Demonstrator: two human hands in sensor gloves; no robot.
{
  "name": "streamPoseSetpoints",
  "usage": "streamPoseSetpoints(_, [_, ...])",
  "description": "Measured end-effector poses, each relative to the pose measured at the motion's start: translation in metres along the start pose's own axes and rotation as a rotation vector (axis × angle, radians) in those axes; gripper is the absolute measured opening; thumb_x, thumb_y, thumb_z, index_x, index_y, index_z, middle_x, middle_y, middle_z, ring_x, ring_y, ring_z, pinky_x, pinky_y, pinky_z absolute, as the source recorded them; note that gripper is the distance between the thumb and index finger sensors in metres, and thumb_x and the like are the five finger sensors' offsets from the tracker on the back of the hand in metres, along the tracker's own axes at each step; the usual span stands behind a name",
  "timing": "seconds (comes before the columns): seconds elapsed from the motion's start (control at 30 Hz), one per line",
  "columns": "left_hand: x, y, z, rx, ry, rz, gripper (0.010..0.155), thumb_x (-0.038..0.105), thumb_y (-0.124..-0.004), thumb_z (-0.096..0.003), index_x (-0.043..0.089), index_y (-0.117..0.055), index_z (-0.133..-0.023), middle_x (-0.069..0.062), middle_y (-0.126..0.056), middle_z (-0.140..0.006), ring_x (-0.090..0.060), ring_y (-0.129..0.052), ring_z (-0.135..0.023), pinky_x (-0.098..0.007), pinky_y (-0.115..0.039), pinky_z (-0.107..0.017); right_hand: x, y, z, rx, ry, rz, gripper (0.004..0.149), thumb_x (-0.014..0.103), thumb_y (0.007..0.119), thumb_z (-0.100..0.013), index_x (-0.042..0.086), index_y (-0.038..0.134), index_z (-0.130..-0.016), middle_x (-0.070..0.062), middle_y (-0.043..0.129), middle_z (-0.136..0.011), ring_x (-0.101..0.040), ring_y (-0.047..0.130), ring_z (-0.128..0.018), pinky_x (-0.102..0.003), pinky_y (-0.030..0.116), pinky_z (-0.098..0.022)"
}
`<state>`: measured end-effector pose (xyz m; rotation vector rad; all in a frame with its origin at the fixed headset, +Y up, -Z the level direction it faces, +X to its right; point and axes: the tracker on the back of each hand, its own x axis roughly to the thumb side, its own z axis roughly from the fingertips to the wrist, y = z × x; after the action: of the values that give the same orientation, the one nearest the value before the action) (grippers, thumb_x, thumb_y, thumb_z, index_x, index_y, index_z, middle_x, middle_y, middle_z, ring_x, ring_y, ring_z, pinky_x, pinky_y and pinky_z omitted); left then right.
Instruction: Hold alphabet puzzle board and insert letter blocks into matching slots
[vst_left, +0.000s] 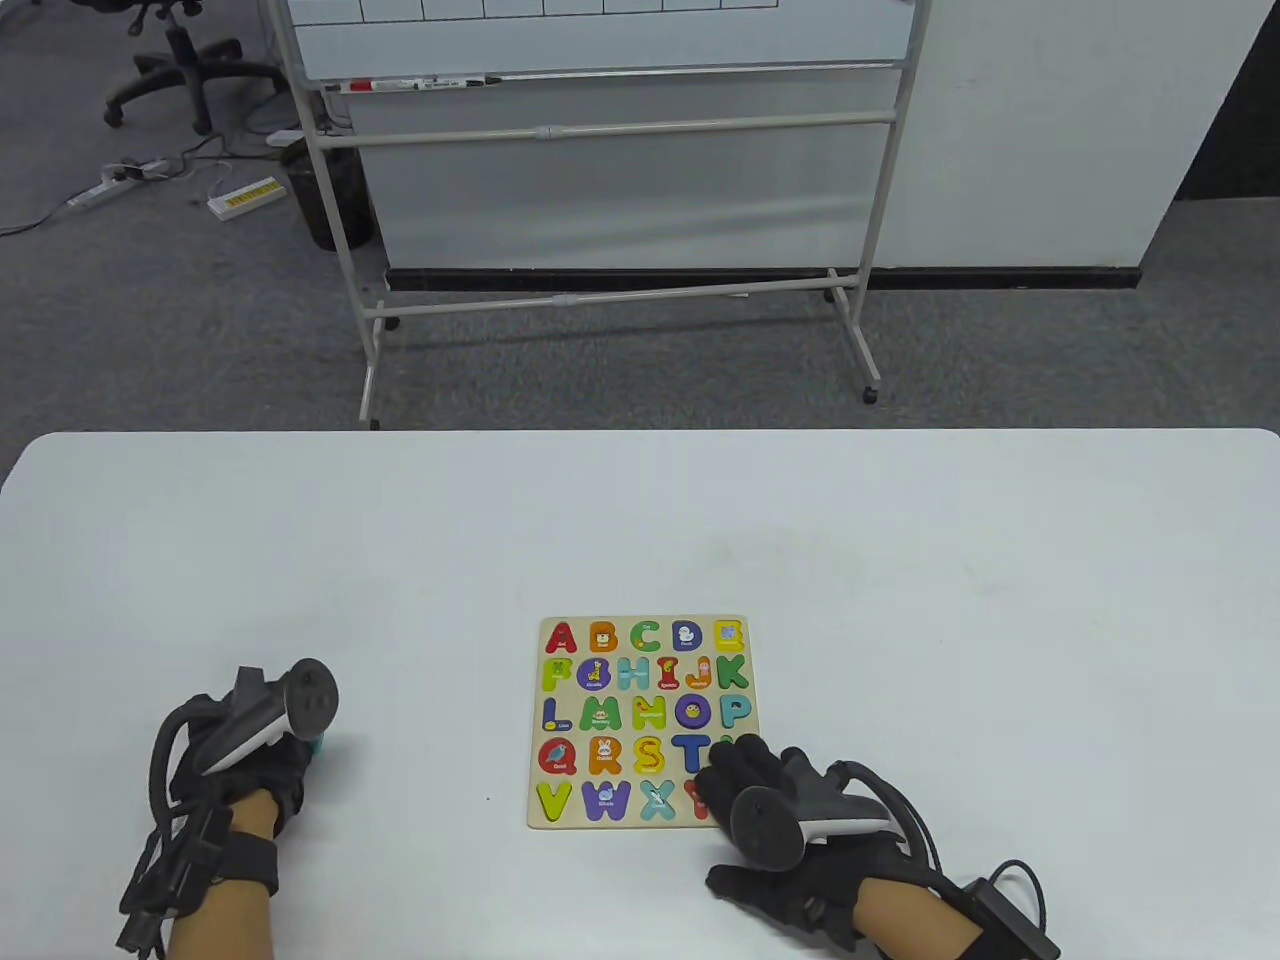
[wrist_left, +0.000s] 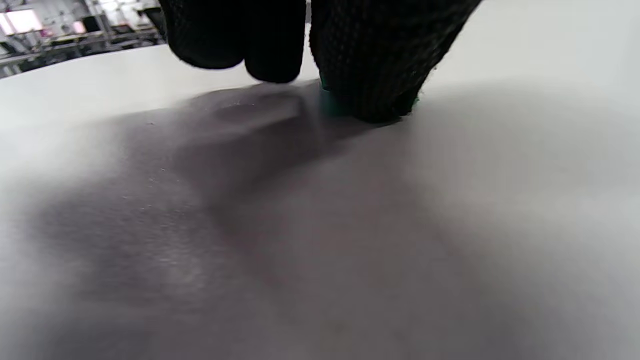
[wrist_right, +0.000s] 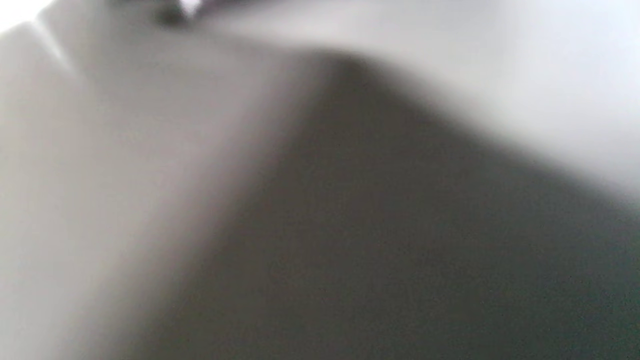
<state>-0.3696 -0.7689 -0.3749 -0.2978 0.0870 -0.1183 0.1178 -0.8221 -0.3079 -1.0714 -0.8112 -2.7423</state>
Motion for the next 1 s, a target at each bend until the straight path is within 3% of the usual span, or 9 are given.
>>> streamPoseSetpoints(0.33, [-0.004, 0.0, -0.002, 0.025, -0.001, 0.038, 0.058, 0.036, -0.086, -0.0496, 0.013, -0.074, -0.102, -0.017, -0.078, -0.095, -0.045, -0.083, -0.089, -0.072, -0.049, -0.069, 0.0, 0.0, 0.0, 0.002, 0.003, 0.002, 0.09, 0.071, 0.031, -0.054, 0.019, -0.022, -0.104, -0.013, -0.028, -0.109, -0.039, -0.023, -0.102, -0.064, 0.002, -0.07])
streamPoseSetpoints(0.6, [-0.005, -0.003, 0.004, 0.147, -0.066, 0.139, 0.059, 0.039, -0.086, -0.0507, 0.015, -0.071, -0.102, -0.019, -0.067, -0.101, -0.047, -0.077, -0.091, -0.073, -0.048, -0.067, 0.0, 0.0, 0.0, 0.002, 0.003, 0.001, 0.09, 0.071, 0.031, -0.054, 0.019, -0.021, -0.104, -0.013, -0.028, -0.109, -0.039, -0.023, -0.101, -0.064, 0.002, -0.07])
streamPoseSetpoints(0.83, [0.025, 0.024, 0.007, 0.21, -0.133, 0.183, 0.059, 0.039, -0.086, -0.0509, 0.015, -0.07, -0.103, -0.019, -0.063, -0.104, -0.048, -0.073, -0.094, -0.074, -0.045, -0.068, 0.0, 0.0, 0.0, 0.002, 0.003, 0.001, 0.09, 0.071, 0.032, -0.054, 0.019, -0.021, -0.104, -0.013, -0.027, -0.109, -0.039, -0.023, -0.102, -0.064, 0.002, -0.07])
streamPoseSetpoints(1.0, [0.07, 0.042, 0.007, 0.252, -0.232, 0.18, 0.06, 0.04, -0.086, -0.0511, 0.016, -0.069, -0.103, -0.019, -0.061, -0.105, -0.047, -0.071, -0.096, -0.074, -0.044, -0.069, 0.0, 0.0, 0.0, 0.002, 0.003, 0.001, 0.09, 0.071, 0.032, -0.054, 0.019, -0.021, -0.105, -0.013, -0.027, -0.109, -0.039, -0.023, -0.102, -0.064, 0.002, -0.07])
